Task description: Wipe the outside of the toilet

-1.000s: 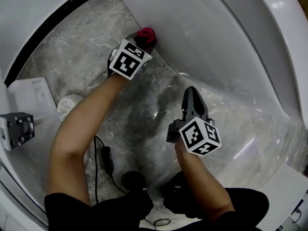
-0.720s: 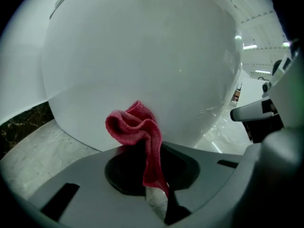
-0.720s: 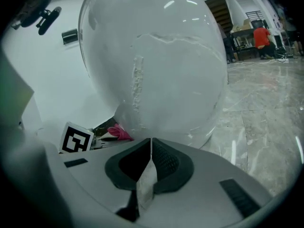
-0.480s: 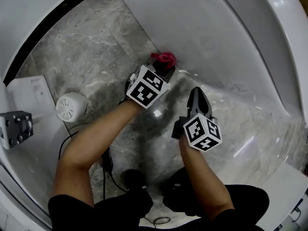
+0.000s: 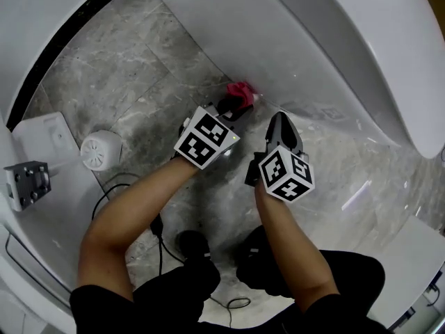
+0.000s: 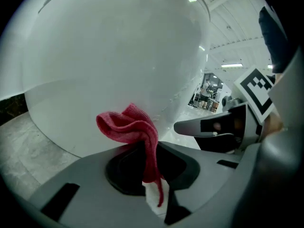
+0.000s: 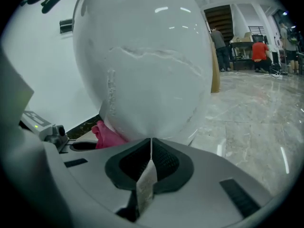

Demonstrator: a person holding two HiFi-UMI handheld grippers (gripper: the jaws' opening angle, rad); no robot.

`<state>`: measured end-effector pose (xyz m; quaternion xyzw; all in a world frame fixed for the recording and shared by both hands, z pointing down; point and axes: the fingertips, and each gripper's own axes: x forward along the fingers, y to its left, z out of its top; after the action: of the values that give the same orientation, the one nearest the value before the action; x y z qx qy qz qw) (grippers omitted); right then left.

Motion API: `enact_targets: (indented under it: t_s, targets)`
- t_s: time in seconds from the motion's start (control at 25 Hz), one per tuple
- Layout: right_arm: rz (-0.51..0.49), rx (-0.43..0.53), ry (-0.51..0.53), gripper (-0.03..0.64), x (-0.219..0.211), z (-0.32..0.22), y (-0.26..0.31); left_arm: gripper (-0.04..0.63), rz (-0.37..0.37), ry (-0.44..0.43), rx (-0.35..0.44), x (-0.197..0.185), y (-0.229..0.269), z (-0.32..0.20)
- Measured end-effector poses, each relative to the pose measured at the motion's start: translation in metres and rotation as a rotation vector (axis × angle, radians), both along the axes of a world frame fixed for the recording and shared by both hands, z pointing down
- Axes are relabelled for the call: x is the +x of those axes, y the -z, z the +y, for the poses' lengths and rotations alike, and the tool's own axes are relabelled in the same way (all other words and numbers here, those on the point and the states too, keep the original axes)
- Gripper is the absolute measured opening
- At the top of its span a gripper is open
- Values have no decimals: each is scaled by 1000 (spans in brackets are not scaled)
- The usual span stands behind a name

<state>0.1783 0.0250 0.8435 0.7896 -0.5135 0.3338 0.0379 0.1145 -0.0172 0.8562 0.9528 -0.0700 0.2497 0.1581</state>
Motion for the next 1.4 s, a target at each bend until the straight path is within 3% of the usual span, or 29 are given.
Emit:
enact_targets:
  t_s: [0.24,0.44,0.6,0.76,0.88,1.08,1.24,1.4]
  targets:
    - [-42,-70,33,37,-34,17,62,67,-10,126,-48,-35,71,11]
    - [-82,-111,68,37,-65,37,165,67,2,318,-101,-76,175,17]
    - [-59,-63,135,37,-73,28,279,67,31,434,-114,-100,281,22]
    - [-42,59,241,32,-79,6,419,67,103,543,-104,-120,411,19]
    - [3,181,369,32,-81,-17,541,67,186,594,-37,-124,526,8]
    - [57,331,481,32,-89,-13,730,67,266,589,111,-151,715,12]
    - [117,454,595,32,-80,2,853,67,387,612,180,-171,835,19]
    - [142,597,686,34,-63,15,958,67,473,594,333,-188,941,34]
